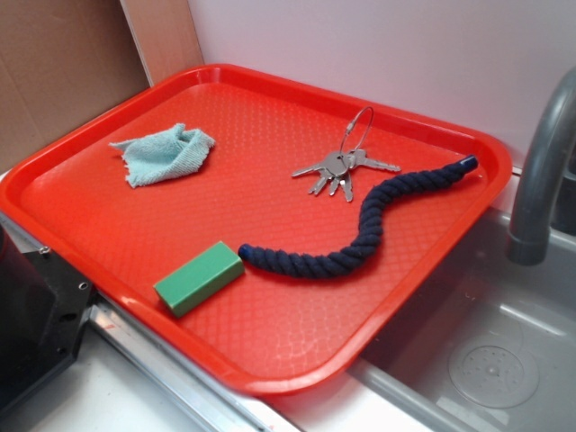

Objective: Grab the silver keys.

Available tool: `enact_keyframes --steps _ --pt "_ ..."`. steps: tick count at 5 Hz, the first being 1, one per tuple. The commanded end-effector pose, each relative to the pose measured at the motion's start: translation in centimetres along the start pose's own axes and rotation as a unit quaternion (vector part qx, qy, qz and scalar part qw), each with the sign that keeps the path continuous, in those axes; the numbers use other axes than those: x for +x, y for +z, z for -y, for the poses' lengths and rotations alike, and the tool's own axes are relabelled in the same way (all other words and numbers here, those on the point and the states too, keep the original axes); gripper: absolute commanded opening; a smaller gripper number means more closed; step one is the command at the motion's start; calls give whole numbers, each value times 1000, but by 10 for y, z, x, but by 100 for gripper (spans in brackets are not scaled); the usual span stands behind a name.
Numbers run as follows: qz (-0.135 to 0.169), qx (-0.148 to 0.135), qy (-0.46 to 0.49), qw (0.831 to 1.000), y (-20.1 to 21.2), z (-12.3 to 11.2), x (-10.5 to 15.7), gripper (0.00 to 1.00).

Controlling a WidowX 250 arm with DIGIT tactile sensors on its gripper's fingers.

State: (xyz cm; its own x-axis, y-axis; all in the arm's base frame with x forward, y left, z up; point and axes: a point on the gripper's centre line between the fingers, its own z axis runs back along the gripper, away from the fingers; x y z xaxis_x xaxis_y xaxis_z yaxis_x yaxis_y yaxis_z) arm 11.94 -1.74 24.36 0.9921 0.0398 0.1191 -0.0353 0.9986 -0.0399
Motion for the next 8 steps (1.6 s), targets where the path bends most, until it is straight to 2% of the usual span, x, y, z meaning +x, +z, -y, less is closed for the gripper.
enact_keyframes --steps 1,2,3,4,5,6,8 --pt "0 0 0 1000 0 0 0 100" --pt "30 -16 38 999 -6 7 13 100" --pt "71 -26 94 993 -23 17 37 100" --pt "104 -11 125 987 -45 38 70 100" --pt "110 4 88 990 -72 56 105 100" --pt "109 -1 64 992 -95 68 130 100" --pt "84 17 44 995 -148 69 167 100"
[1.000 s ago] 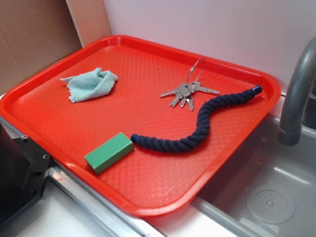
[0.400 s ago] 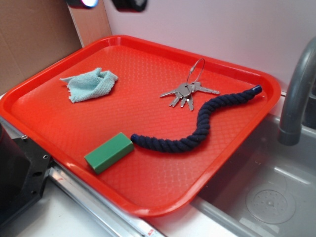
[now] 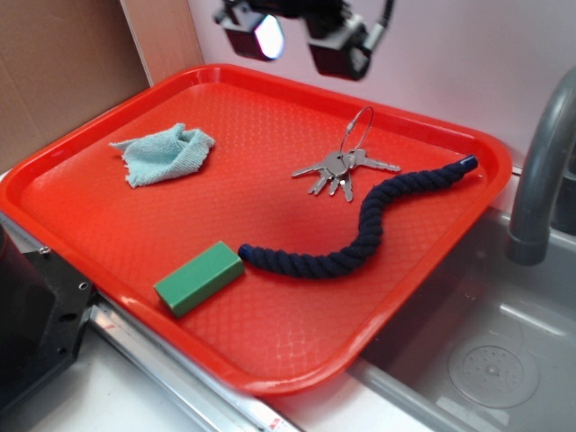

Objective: Grab the silver keys.

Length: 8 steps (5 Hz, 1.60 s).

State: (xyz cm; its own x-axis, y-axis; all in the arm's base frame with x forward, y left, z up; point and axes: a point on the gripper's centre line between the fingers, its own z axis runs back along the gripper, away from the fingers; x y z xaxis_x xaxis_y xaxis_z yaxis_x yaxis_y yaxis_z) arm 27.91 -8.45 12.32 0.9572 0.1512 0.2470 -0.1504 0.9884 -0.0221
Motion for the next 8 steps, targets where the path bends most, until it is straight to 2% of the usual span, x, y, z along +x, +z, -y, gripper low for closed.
enact_keyframes --steps 1,2,3,4,5,7,8 --pt "-3 11 -3 1000 -40 -1 36 100" --pt "-21 24 -6 999 -59 -3 44 100" --pt "-52 39 -9 998 -74 -3 44 35" --pt "-53 38 -17 998 -79 3 39 0" --pt "-47 49 -13 998 -78 5 36 0" --pt "-68 73 13 995 -70 -10 42 0" --pt "-81 55 20 995 -51 -20 43 0"
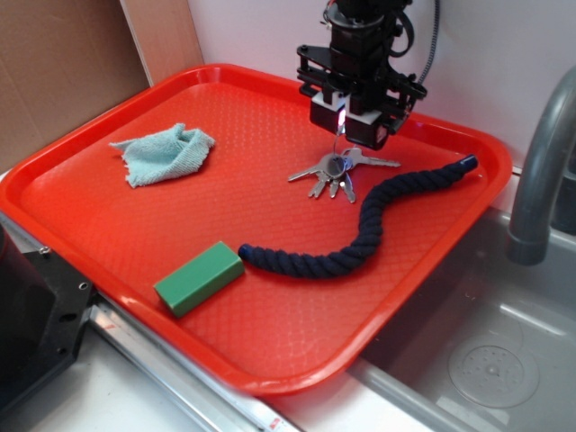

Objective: Grab the silver keys.

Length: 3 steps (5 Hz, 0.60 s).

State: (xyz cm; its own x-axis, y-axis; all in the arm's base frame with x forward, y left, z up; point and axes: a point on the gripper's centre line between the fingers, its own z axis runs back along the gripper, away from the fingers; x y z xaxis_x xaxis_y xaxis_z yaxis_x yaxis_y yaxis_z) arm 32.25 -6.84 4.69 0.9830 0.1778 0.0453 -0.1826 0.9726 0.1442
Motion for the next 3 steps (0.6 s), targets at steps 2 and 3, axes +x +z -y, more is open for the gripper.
enact_keyframes --steps 2,3 --pt "-6 -145 -9 989 116 -41 -25 0" --pt "8 -169 -14 986 151 -57 -56 0"
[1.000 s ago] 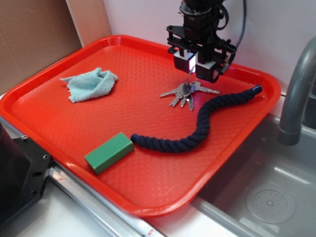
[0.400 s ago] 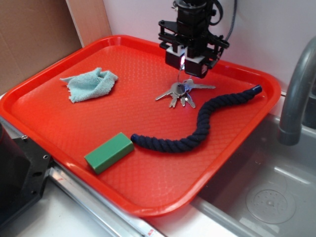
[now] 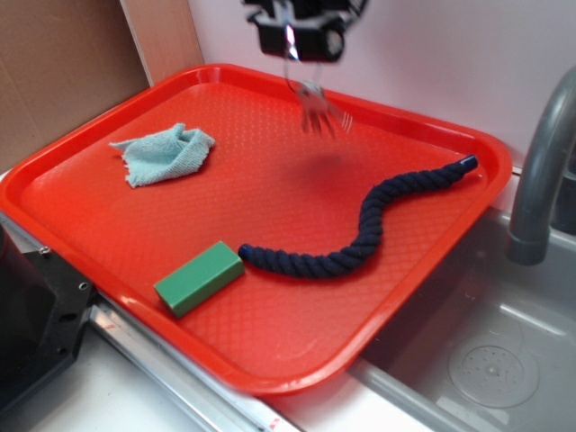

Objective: Grab the silver keys.

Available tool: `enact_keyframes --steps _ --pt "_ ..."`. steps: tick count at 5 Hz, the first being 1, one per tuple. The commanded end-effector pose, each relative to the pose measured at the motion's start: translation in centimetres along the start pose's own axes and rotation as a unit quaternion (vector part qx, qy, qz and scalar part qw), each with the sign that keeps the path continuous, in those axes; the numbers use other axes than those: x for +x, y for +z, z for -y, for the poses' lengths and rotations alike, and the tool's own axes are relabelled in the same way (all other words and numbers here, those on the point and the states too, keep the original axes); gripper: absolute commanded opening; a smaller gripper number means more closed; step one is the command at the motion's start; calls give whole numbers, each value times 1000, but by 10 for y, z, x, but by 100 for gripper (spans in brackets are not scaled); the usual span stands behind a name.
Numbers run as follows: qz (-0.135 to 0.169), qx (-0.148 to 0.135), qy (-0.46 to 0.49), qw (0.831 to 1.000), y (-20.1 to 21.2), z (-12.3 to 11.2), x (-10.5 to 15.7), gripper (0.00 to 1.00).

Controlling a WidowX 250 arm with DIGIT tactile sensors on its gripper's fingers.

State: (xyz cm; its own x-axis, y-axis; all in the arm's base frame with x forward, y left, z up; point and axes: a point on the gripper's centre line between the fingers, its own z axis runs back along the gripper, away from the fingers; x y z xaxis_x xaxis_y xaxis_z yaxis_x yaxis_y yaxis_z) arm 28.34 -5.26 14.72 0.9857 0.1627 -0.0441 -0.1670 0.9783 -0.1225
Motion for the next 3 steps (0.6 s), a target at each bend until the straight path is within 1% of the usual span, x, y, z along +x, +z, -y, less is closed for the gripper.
enact_keyframes --steps 1,2,3 --pt "63 -28 -2 998 69 -10 -50 0" --pt "84 10 52 995 74 -11 -67 0" --pt "67 2 64 996 68 -13 -67 0"
